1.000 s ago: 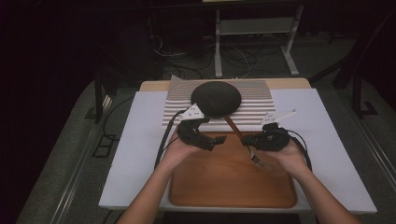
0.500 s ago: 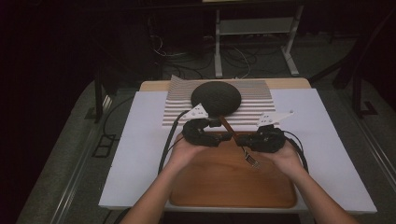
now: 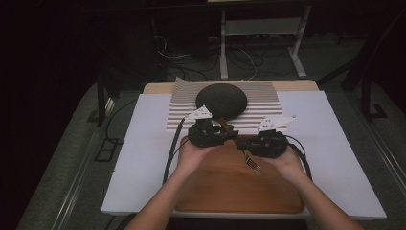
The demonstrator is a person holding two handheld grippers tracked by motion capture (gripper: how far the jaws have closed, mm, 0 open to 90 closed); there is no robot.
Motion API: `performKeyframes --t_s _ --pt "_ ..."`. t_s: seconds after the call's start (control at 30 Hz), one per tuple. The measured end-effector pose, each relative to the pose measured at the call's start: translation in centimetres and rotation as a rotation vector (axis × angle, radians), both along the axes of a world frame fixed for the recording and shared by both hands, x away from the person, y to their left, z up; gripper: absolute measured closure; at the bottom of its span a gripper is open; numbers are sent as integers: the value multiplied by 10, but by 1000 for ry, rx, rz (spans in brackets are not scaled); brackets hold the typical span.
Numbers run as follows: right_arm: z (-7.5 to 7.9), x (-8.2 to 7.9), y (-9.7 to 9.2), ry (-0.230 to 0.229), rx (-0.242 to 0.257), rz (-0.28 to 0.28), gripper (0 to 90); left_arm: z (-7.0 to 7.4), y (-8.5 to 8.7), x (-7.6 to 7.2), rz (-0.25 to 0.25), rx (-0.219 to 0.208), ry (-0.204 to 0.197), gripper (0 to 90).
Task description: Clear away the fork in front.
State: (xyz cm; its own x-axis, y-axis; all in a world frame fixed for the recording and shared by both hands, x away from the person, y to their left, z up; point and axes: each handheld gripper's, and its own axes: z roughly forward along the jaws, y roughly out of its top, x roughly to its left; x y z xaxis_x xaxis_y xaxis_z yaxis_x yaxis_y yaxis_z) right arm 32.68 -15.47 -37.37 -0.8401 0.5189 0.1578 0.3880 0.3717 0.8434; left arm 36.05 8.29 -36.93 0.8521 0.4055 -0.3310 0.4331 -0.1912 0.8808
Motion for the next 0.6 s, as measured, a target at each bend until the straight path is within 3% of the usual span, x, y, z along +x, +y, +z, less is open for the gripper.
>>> performKeyframes --t_s 0.2,0.47,0.6 --pt "0 -1 2 -9 -5 -5 771 1 -1 -1 -33 -52 36 743" --pt "5 -4 4 -32 -2 0 771 7 0 -3 -51 -73 31 763" --pt "6 -5 5 -40 2 5 767 9 1 -4 -56 -63 21 769"
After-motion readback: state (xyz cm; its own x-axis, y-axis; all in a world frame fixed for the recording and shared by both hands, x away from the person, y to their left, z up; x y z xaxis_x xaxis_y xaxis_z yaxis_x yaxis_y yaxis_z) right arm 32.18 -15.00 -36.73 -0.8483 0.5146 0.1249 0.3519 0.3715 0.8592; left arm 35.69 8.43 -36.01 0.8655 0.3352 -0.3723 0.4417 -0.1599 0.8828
